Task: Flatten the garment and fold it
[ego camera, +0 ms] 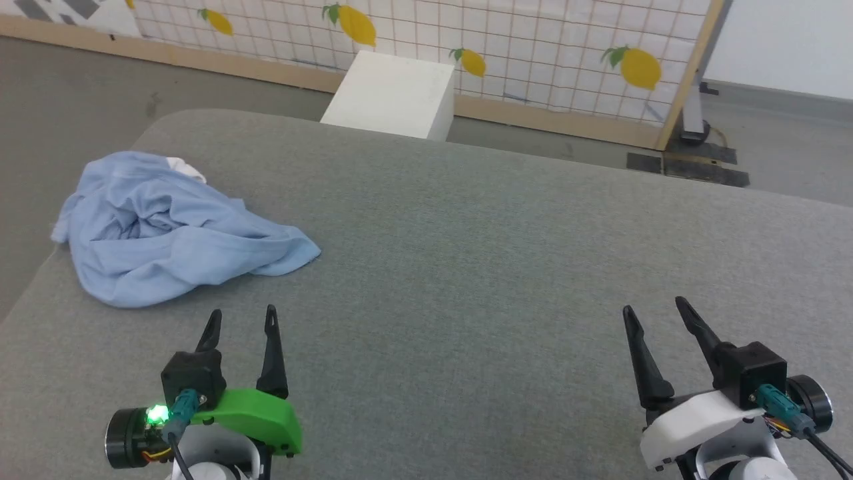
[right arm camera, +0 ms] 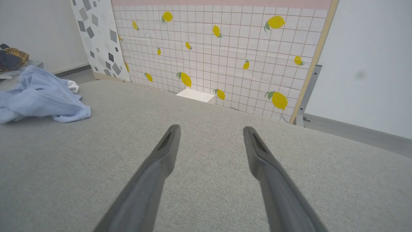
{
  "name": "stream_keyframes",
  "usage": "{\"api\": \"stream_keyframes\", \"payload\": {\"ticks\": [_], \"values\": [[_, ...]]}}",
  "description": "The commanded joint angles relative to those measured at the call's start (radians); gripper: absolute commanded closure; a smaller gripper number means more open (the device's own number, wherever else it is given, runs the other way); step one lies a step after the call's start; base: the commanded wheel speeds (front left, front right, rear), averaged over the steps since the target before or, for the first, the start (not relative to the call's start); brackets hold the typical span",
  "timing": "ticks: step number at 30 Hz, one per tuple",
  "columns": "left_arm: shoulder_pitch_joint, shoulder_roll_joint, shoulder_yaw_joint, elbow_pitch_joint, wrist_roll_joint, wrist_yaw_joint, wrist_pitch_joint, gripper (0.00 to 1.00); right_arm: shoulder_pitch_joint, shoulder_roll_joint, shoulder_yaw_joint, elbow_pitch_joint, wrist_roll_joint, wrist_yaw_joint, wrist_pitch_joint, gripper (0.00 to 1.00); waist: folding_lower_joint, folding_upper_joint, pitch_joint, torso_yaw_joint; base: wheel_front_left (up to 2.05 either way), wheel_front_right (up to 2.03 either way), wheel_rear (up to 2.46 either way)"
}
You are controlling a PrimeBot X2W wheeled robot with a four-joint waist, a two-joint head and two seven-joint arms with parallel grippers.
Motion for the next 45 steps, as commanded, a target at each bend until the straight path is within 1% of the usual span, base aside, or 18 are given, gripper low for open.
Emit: {"api": "stream_keyframes", "payload": {"ticks": [1,32,45], "values": [[-0.008,0.009,-0.001,0.005,-0.008,0.008,-0.010,0.00,-0.017,0.001,0.001,0.005,0.009,-0.001,-0.010,0.00,0.0000,0.0024,0.002,0.014,0.00,0.00,0.00],[-0.010,0.007,0.008,0.049,-0.047,0.041,-0.074,0.00,-0.032,0.001,0.015,0.038,0.029,-0.001,-0.067,0.00,0.0000,0.0039,0.009,0.160,0.00,0.00,0.00],[-0.013,0.010,0.003,0.080,-0.057,0.045,-0.101,0.00,-0.034,0.002,0.028,0.055,0.043,-0.001,-0.094,0.00,0.0000,0.0046,0.001,0.224,0.00,0.00,0.00]]}}
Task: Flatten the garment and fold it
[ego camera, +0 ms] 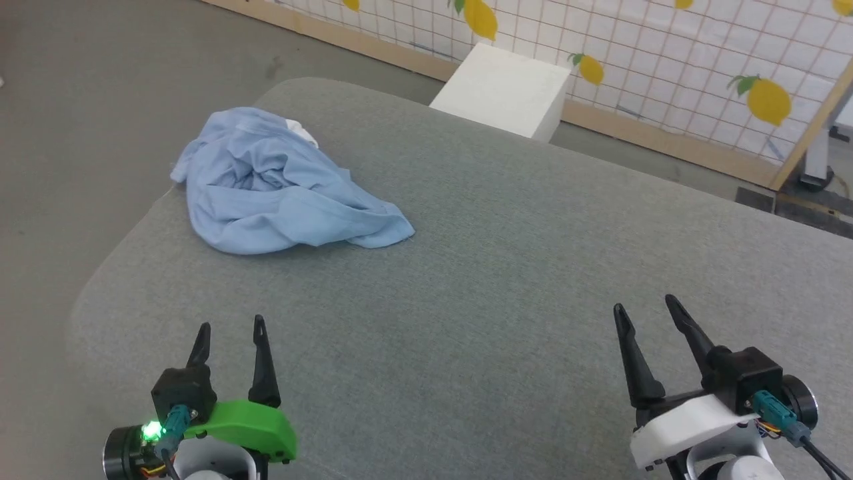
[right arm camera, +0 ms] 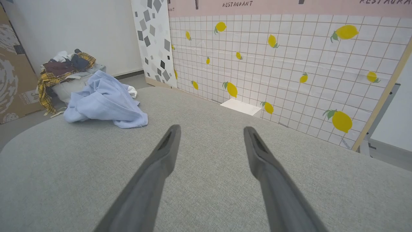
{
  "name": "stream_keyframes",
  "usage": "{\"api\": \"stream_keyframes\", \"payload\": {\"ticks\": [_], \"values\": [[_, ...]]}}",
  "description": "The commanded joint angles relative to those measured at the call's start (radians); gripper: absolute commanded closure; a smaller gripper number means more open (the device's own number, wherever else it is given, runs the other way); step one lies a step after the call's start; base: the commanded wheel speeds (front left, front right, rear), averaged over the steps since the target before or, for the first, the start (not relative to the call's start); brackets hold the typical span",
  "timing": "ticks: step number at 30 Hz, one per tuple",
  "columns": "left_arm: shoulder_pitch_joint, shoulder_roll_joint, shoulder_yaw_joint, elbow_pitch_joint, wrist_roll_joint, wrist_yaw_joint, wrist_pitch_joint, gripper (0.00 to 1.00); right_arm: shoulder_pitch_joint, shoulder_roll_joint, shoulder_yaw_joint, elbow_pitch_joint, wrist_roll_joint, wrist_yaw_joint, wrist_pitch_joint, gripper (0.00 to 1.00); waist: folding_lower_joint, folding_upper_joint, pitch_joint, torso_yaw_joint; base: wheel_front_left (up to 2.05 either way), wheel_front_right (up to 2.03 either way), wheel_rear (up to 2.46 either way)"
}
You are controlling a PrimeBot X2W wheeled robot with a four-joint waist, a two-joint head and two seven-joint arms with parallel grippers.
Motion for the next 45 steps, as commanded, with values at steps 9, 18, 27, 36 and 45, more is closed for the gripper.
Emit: {"api": "stream_keyframes", "payload": {"ticks": [9,18,27,36,45], "values": [[-0.016,0.010,-0.004,0.022,-0.016,0.010,-0.027,0.00,-0.021,0.001,0.007,0.017,0.016,-0.001,-0.031,0.00,0.0000,0.0050,-0.002,0.049,0.00,0.00,0.00],[-0.020,0.008,-0.002,0.029,-0.036,0.019,-0.046,0.00,-0.029,0.002,0.006,0.028,0.020,-0.001,-0.050,0.00,0.0000,0.0054,0.006,0.086,0.00,0.00,0.00],[-0.026,0.009,0.000,0.041,-0.049,0.029,-0.064,0.00,-0.028,0.002,0.001,0.035,0.029,-0.001,-0.068,0.00,0.0000,0.0059,0.010,0.132,0.00,0.00,0.00],[-0.049,0.007,-0.018,0.058,-0.050,0.023,-0.074,0.00,-0.022,0.002,-0.019,0.030,0.027,-0.002,-0.076,0.00,0.0000,0.0061,0.025,0.194,0.00,0.00,0.00],[-0.191,0.013,-0.033,0.093,-0.098,-0.039,-0.038,0.00,-0.052,0.002,-0.027,-0.025,-0.022,-0.002,-0.030,0.00,0.0000,0.0061,0.144,0.185,0.00,0.00,0.00]]}}
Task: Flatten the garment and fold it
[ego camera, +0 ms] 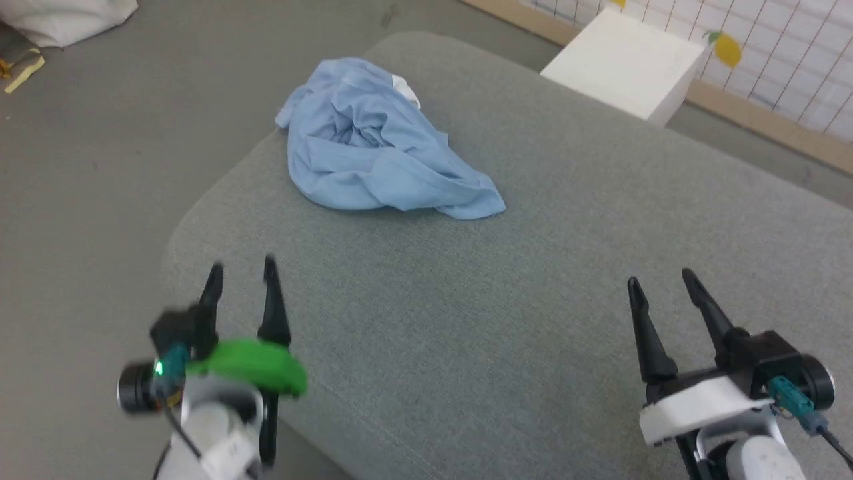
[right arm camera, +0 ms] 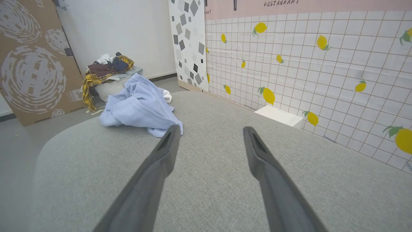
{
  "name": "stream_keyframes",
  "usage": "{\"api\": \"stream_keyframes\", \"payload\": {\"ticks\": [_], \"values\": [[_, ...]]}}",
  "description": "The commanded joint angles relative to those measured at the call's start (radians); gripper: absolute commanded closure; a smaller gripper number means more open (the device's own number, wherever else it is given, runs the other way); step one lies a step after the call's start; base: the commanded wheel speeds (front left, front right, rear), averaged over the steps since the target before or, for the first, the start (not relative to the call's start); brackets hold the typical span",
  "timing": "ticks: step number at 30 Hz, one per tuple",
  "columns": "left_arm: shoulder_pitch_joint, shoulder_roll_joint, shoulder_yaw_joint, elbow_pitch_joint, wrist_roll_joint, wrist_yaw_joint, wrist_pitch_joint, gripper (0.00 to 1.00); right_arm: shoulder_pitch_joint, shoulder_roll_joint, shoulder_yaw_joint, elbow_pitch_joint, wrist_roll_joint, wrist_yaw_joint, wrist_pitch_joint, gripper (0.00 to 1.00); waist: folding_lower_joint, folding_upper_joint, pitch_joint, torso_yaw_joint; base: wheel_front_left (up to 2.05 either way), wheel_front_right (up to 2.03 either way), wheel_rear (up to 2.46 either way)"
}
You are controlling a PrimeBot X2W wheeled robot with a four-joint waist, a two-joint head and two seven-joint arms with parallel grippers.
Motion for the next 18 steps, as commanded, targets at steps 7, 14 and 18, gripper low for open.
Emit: {"api": "stream_keyframes", "payload": {"ticks": [7,14,18], "values": [[-0.404,0.054,0.038,0.173,-0.113,-0.092,0.128,0.00,-0.107,-0.007,0.036,-0.090,-0.090,-0.002,0.073,0.00,0.0000,0.0061,0.301,-0.167,0.00,0.00,0.00],[-0.650,0.140,0.132,0.323,-0.220,-0.095,0.295,0.00,-0.189,-0.024,0.053,-0.130,-0.090,-0.002,0.081,0.00,0.0000,0.0061,0.497,-0.334,0.00,0.00,0.00],[-0.701,0.192,0.184,0.372,-0.268,-0.059,0.413,0.00,-0.207,-0.017,0.049,-0.132,-0.080,-0.002,0.064,0.00,0.0000,0.0061,0.549,-0.401,0.00,0.00,0.00]]}}
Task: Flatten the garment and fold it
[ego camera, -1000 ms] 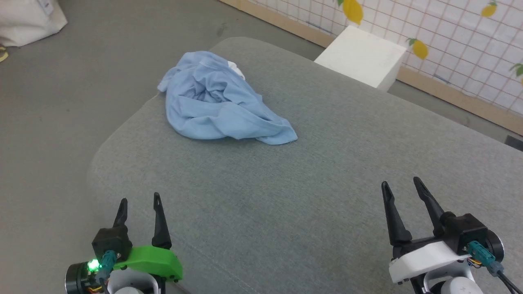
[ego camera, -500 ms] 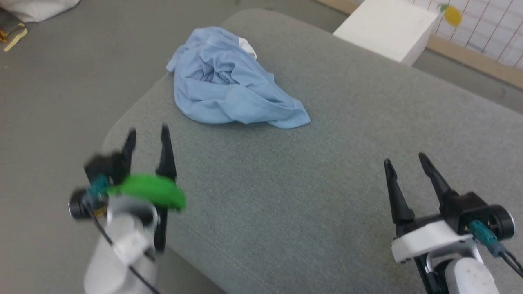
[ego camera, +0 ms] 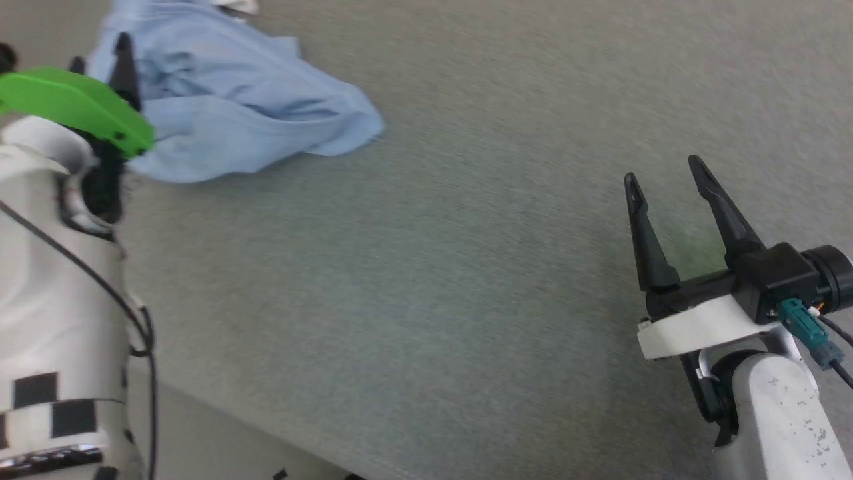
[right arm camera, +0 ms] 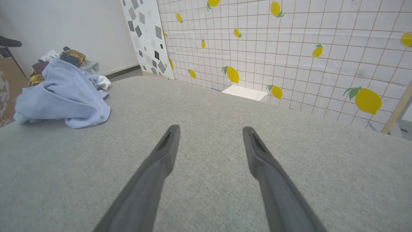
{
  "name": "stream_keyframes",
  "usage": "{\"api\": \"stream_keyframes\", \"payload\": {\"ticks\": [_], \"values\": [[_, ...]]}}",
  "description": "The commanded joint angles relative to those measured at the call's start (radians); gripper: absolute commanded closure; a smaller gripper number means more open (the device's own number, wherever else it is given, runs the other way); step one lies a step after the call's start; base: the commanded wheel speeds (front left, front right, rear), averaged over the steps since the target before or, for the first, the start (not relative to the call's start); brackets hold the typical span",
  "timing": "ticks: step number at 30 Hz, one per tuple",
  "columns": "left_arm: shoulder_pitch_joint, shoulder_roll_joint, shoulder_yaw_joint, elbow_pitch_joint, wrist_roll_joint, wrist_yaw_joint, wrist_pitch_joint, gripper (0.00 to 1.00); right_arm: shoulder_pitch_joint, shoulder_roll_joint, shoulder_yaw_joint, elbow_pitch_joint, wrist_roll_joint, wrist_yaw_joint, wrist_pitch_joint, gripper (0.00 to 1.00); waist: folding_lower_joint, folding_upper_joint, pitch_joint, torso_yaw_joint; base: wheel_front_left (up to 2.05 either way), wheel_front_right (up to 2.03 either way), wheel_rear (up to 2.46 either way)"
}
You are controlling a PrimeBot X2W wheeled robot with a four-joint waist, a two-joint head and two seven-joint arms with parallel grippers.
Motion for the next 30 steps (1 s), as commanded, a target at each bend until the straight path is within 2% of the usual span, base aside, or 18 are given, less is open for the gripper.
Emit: {"api": "stream_keyframes", "payload": {"ticks": [1,7,13,14,15,16,18,22,26,30], "values": [[-0.022,0.026,0.015,0.007,-0.016,0.017,0.032,0.00,-0.020,0.004,0.000,-0.006,0.009,-0.001,-0.011,0.00,-0.0002,0.0061,0.197,-0.208,0.00,0.00,0.00],[-0.022,0.076,0.063,0.028,-0.073,0.059,0.193,0.00,-0.038,0.011,-0.013,-0.006,0.016,-0.001,-0.032,0.00,-0.0002,0.0061,0.242,-0.271,0.00,0.00,0.00],[0.057,0.105,0.065,0.048,-0.086,0.157,0.425,0.00,-0.041,0.015,-0.016,0.022,0.029,-0.001,-0.052,0.00,-0.0002,0.0061,0.218,-0.298,0.00,0.00,0.00],[0.078,0.109,0.061,0.040,-0.085,0.167,0.458,0.05,-0.040,0.016,-0.015,0.031,0.032,-0.001,-0.057,0.00,-0.0002,0.0061,0.202,-0.300,0.00,0.00,0.00],[0.094,0.114,0.058,0.029,-0.083,0.170,0.476,0.70,-0.038,0.016,-0.014,0.039,0.034,-0.001,-0.061,0.00,-0.0002,0.0061,0.186,-0.302,0.00,0.00,0.00],[0.111,0.122,0.059,0.010,-0.082,0.172,0.482,1.00,-0.036,0.017,-0.012,0.049,0.038,-0.001,-0.066,0.00,-0.0002,0.0061,0.166,-0.303,0.00,0.00,0.00],[0.140,0.142,0.063,-0.030,-0.064,0.178,0.452,1.00,-0.030,0.018,-0.012,0.070,0.048,-0.001,-0.076,0.00,-0.0002,0.0061,0.117,-0.304,0.00,0.00,0.00],[0.176,0.195,0.066,-0.119,0.018,0.201,0.281,1.00,-0.006,0.019,-0.014,0.115,0.074,-0.001,-0.093,0.00,-0.0002,0.0061,-0.004,-0.301,0.00,0.00,0.00],[0.188,0.240,0.038,-0.191,0.101,0.195,0.131,1.00,0.031,0.019,-0.021,0.151,0.102,-0.001,-0.105,0.00,-0.0002,0.0061,-0.127,-0.299,0.00,0.00,0.00],[0.170,0.257,-0.005,-0.260,0.173,0.188,-0.010,1.00,0.078,0.019,-0.034,0.176,0.124,-0.001,-0.113,0.00,-0.0002,0.0061,-0.236,-0.300,0.00,0.00,0.00]]}}
